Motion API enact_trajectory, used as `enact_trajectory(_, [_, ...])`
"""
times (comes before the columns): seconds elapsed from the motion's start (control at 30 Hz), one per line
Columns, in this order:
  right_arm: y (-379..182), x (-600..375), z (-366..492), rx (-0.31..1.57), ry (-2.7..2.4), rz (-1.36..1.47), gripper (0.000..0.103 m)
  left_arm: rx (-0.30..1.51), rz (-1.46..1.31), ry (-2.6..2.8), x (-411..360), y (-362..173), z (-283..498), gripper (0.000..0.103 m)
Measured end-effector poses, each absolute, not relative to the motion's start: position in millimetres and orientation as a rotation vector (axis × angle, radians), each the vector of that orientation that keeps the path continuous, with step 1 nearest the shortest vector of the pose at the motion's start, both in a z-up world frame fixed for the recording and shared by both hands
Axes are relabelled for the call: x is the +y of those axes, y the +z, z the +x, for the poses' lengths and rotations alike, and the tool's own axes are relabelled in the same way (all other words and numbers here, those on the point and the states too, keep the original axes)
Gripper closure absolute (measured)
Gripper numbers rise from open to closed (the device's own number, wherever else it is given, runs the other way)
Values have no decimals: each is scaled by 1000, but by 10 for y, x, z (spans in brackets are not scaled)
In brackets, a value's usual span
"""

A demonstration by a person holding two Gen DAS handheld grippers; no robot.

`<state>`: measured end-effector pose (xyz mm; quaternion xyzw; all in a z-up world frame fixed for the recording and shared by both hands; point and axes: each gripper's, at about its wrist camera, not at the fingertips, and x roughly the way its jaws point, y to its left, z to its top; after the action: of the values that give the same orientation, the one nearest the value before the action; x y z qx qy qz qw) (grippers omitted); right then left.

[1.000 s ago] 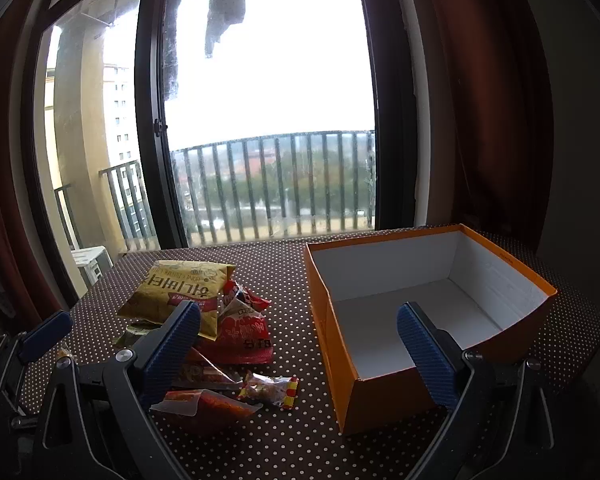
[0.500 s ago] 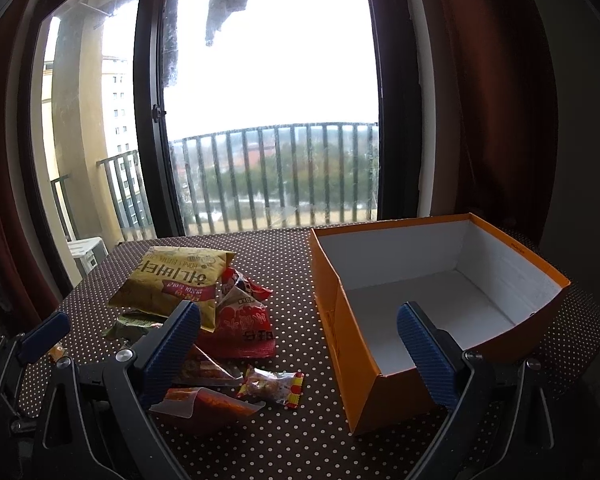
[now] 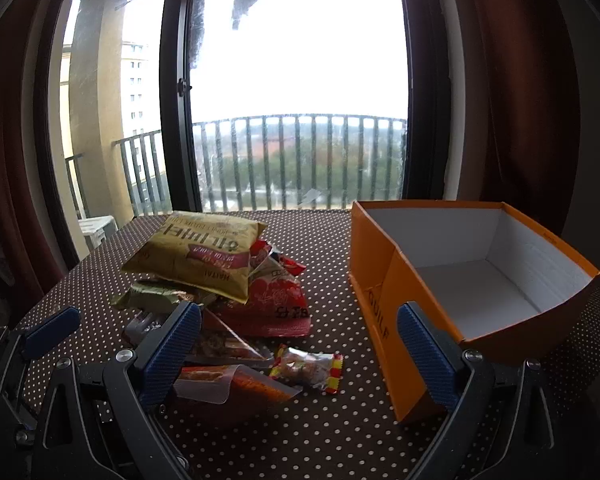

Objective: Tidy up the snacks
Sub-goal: 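Grasp the red-and-clear snack package with the right tool while the left tool approaches a small candy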

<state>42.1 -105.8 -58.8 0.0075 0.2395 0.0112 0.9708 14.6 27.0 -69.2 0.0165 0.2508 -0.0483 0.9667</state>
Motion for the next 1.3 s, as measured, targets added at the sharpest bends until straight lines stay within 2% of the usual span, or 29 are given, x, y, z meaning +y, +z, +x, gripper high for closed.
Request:
enact_trajectory(0.6, [-1131, -563, 663, 646, 119, -24, 3, 666, 22, -69, 496, -1210, 308, 13])
enact_trajectory(1.2, [-1399, -536, 972, 758, 138, -19, 4, 781, 6, -84, 472, -1482, 677, 13])
enact_trajectory(1.3, [-1431, -558, 1008, 786, 175, -1, 14, 785, 4, -84, 479, -1489, 670, 13])
